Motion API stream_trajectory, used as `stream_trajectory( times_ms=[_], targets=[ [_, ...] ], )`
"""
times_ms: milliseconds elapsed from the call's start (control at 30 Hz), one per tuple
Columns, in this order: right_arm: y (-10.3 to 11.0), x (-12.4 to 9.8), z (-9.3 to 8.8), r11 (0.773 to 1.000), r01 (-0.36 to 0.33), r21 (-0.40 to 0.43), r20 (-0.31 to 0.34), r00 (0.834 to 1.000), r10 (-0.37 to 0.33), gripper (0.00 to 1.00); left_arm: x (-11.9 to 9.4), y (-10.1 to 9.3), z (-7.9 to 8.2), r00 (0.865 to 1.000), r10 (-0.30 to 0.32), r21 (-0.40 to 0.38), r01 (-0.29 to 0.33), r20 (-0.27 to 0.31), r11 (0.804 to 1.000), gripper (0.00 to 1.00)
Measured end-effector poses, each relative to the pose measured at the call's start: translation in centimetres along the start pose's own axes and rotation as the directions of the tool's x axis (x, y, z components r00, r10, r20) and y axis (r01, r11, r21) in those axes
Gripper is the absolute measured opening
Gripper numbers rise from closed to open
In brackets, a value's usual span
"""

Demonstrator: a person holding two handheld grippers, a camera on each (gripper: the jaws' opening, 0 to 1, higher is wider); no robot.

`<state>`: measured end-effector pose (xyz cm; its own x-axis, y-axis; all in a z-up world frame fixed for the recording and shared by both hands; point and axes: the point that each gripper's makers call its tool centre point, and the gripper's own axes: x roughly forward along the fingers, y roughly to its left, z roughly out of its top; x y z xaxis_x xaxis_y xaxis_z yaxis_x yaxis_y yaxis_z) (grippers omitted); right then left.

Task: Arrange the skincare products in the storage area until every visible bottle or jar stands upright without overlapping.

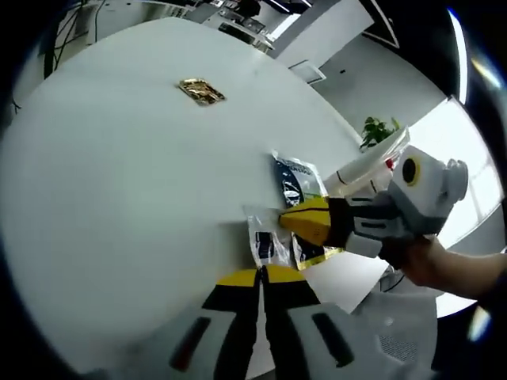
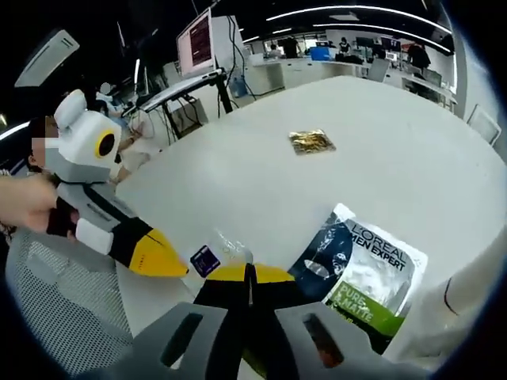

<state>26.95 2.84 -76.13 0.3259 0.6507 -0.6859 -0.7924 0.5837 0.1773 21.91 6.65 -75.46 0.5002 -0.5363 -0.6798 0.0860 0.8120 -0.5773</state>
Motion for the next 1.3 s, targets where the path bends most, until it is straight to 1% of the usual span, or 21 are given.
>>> stream_trajectory(
  times_ms=[100, 233, 333, 433, 567, 633, 667, 733, 800, 833, 867, 900, 933, 967, 1000, 1033, 1100, 1133, 1200, 1267, 1300],
  targets=[
    [-0.2, 0.4, -0.2, 0.999, 0.018, -0.028, -0.019, 1.000, -0.019, 0.01, 0.4, 0.0, -0.1, 1.000, 0.000, 0.015, 0.000, -0.003, 1.000, 0.00],
    [-0.3, 0.5, -0.2, 0.999, 0.035, -0.031, -0.028, 0.999, -0.036, 0.01, 0.7, 0.4, 0.1, 1.000, 0.020, 0.054, -0.019, -0.005, 0.998, 0.00],
    [-0.5, 0.7, -0.3, 0.997, 0.059, -0.054, -0.041, 0.997, -0.061, 0.01, 0.8, 0.3, 0.3, 1.000, 0.010, 0.093, -0.011, 0.009, 0.996, 0.00],
    [-0.5, 0.8, -0.4, 0.996, 0.059, -0.060, -0.041, 0.997, -0.061, 0.01, 0.9, 0.3, 0.1, 1.000, 0.020, 0.113, -0.020, 0.008, 0.993, 0.00],
    [-0.4, 0.8, -0.2, 0.997, 0.065, -0.048, -0.032, 0.997, -0.066, 0.01, 0.6, 0.7, 0.5, 0.998, 0.049, 0.194, -0.055, 0.034, 0.979, 0.00],
    [-0.4, 0.8, -0.2, 0.996, 0.064, -0.057, -0.031, 0.997, -0.066, 0.01, 0.3, 0.9, 0.7, 0.998, 0.062, 0.246, -0.065, 0.018, 0.967, 0.01],
    [-0.4, 0.8, -0.2, 0.996, 0.064, -0.067, -0.033, 0.997, -0.066, 0.01, 0.1, 1.0, 0.6, 0.998, 0.069, 0.284, -0.068, 0.007, 0.956, 0.02],
    [-0.4, 0.9, -0.2, 0.996, 0.063, -0.068, -0.033, 0.997, -0.065, 0.01, -0.3, 0.6, 0.6, 0.994, 0.108, 0.379, -0.100, 0.000, 0.920, 0.06],
    [-0.5, 0.8, -0.2, 0.996, 0.062, -0.065, -0.032, 0.997, -0.065, 0.01, -0.6, 0.7, 1.0, 0.991, 0.134, 0.426, -0.129, 0.018, 0.896, 0.11],
    [-0.5, 0.8, -0.2, 0.996, 0.063, -0.065, -0.030, 0.997, -0.065, 0.01, -0.8, 0.4, 1.5, 0.990, 0.134, 0.461, -0.137, 0.040, 0.877, 0.11],
    [-0.5, 0.7, -0.2, 0.996, 0.064, -0.065, -0.030, 0.997, -0.066, 0.01, -1.0, 0.2, 1.9, 0.989, 0.135, 0.477, -0.146, 0.057, 0.867, 0.10],
    [-0.5, 0.7, -0.2, 0.996, 0.064, -0.066, -0.029, 0.997, -0.066, 0.01, -1.0, -0.2, 2.3, 0.989, 0.126, 0.500, -0.147, 0.076, 0.854, 0.10],
    [-0.5, 0.7, -0.2, 0.996, 0.062, -0.067, -0.028, 0.998, -0.064, 0.01, -0.7, -1.0, 3.1, 0.991, 0.080, 0.533, -0.125, 0.107, 0.837, 0.10],
    [-0.5, 0.7, -0.1, 0.996, 0.059, -0.067, -0.028, 0.998, -0.061, 0.01, -0.3, -1.4, 3.6, 0.991, 0.055, 0.552, -0.115, 0.124, 0.826, 0.12],
    [-0.6, 0.8, -0.1, 0.996, 0.057, -0.067, -0.028, 0.998, -0.059, 0.01, -0.1, -1.5, 3.7, 0.991, 0.051, 0.563, -0.114, 0.126, 0.819, 0.13],
    [-0.5, 0.7, -0.1, 0.996, 0.055, -0.071, -0.028, 0.998, -0.057, 0.01, 0.6, -1.7, 3.7, 0.993, 0.047, 0.607, -0.105, 0.110, 0.788, 0.15],
    [-0.5, 0.7, -0.1, 0.995, 0.055, -0.079, -0.028, 0.998, -0.058, 0.01, 1.5, -1.6, 3.7, 0.993, 0.074, 0.668, -0.120, 0.097, 0.734, 0.20],
    [-0.5, 0.7, -0.1, 0.995, 0.055, -0.084, -0.028, 0.998, -0.058, 0.01, 2.0, -1.3, 3.4, 0.992, 0.099, 0.710, -0.126, 0.080, 0.693, 0.21],
    [-0.5, 0.7, -0.1, 0.995, 0.055, -0.086, -0.030, 0.998, -0.057, 0.01, 2.9, -0.2, 3.2, 0.989, 0.131, 0.725, -0.138, 0.067, 0.674, 0.20],
    [-0.5, 0.7, -0.1, 0.994, 0.051, -0.097, -0.034, 0.998, -0.054, 0.01, 3.5, 0.1, 2.2, 0.990, 0.140, 0.702, -0.115, 0.021, 0.702, 0.19],
    [-0.4, 0.8, -0.1, 0.994, 0.045, -0.096, -0.034, 0.998, -0.049, 0.01, 3.8, 0.5, 2.1, 0.991, 0.135, 0.705, -0.108, 0.018, 0.701, 0.20]
  ],
)
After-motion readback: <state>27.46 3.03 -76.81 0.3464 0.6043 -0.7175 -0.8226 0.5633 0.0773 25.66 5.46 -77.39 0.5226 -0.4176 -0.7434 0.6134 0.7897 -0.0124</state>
